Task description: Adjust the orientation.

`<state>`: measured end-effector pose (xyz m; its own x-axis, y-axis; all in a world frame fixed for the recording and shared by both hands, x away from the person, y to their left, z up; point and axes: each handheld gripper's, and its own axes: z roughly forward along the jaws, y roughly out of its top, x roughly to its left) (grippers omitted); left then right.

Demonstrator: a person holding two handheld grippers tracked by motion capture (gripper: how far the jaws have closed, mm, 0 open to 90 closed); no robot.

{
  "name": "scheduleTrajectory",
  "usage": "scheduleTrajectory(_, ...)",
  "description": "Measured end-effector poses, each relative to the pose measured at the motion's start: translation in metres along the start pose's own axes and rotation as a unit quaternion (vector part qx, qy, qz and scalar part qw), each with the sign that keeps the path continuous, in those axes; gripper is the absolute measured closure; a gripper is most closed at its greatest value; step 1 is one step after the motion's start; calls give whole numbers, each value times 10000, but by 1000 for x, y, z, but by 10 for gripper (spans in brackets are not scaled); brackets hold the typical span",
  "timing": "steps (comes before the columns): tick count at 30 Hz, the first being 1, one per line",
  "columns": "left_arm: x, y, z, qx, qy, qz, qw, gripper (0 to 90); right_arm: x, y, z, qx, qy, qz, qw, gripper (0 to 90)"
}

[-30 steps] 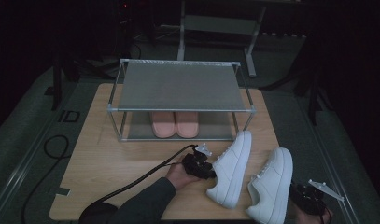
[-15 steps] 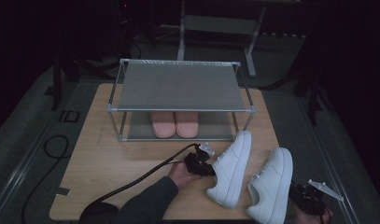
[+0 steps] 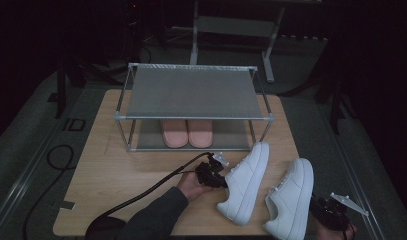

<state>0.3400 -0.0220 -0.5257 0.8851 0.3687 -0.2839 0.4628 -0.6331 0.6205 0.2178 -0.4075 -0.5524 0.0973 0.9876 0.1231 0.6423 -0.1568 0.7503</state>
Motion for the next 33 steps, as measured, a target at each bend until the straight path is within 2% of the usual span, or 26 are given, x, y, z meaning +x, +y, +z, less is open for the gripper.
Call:
scheduleTrajectory(5,-3,4,-11,-5,11,95,10000,852,0,0,0,-2,0,3,10000,522)
scheduleTrajectory(11,-5,8,-27,-60,156,174,9997,854,0,0,0,-5,1,-1,10000,523)
scheduleTrajectory(15,-4,10,-39,-160,182,149,9996,854,0,0,0,-5,-5,-6,10000,524)
scheduleTrajectory(18,-4,12,-44,-224,248,160,9993,855,0,0,0,-8,-6,-11,10000,524)
scheduleTrajectory(19,-4,14,-49,-252,327,174,9990,856,0,0,0,-2,-6,-9,10000,524)
scheduleTrajectory(29,-7,19,-62,-368,423,211,9982,855,0,0,0,1,-7,-9,10000,525)
scheduleTrajectory(33,-7,20,-66,-321,445,251,9982,855,0,0,0,3,-5,-16,10000,525)
